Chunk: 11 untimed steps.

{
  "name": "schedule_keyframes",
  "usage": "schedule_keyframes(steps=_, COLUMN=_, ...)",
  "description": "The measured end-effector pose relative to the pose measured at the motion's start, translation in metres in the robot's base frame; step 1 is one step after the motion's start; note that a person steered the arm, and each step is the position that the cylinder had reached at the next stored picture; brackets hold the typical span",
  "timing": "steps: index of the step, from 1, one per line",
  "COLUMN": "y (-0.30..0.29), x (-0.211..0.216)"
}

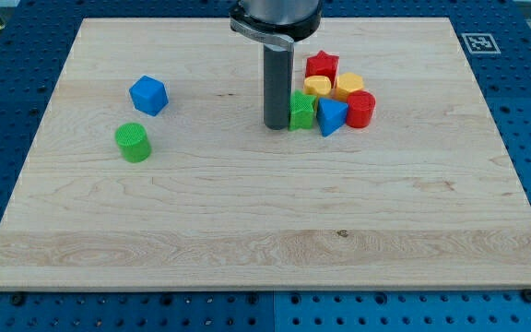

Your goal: Move the green circle slightly up

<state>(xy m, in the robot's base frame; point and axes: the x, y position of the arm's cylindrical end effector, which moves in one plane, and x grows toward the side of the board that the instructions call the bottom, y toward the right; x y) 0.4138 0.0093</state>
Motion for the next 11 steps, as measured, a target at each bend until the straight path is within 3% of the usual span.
schedule_keyframes(steps=1, y=-0.004, x=0.009)
schedule_keyframes(steps=4, y=-0.081, x=0.106)
schedule_keyframes(steps=7, y=-0.200, x=0.092)
schedule_keyframes(steps=8, y=-0.223, x=0.070)
schedule_keyframes(steps=9, y=-0.217, x=0.066)
schedule_keyframes(steps=11, y=-0.154, x=0.061)
